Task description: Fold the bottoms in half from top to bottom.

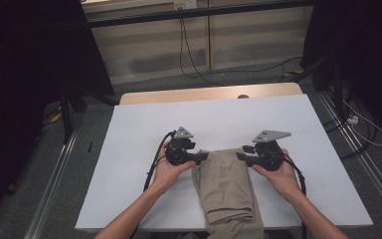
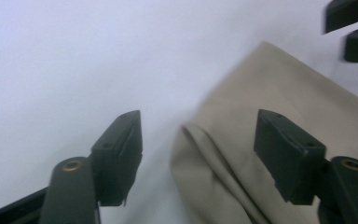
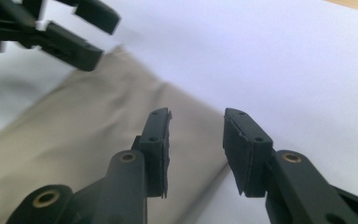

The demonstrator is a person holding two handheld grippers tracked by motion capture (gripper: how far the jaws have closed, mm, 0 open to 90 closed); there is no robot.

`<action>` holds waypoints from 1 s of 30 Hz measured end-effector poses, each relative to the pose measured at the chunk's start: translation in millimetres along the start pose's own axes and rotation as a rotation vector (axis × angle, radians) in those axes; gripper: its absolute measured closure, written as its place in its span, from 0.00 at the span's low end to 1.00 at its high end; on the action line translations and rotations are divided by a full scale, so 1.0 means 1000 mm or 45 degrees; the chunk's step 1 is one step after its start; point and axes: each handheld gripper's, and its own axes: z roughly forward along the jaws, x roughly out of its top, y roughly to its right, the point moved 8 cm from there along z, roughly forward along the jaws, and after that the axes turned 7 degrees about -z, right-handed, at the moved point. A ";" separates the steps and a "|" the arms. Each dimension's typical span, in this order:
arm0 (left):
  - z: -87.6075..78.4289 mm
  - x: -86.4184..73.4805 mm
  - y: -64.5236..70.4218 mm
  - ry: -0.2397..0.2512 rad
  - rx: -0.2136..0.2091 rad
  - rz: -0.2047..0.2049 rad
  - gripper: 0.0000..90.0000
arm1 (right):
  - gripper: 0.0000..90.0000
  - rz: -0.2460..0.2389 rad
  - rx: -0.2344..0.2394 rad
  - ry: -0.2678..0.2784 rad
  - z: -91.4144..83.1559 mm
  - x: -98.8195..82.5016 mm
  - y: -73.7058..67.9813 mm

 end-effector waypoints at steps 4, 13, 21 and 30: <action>0.014 -0.012 -0.009 -0.082 0.019 -0.025 0.50 | 0.67 0.024 -0.020 -0.041 0.028 -0.003 0.011; 0.007 -0.025 -0.011 -0.075 -0.003 -0.031 0.50 | 0.53 0.105 0.045 -0.048 0.049 -0.016 0.017; 0.008 -0.024 -0.016 -0.042 -0.013 -0.036 0.41 | 0.67 0.066 0.169 -0.056 0.049 -0.016 0.003; 0.004 -0.027 0.005 -0.083 -0.184 -0.040 0.90 | 0.93 0.083 0.146 -0.102 0.041 -0.016 -0.001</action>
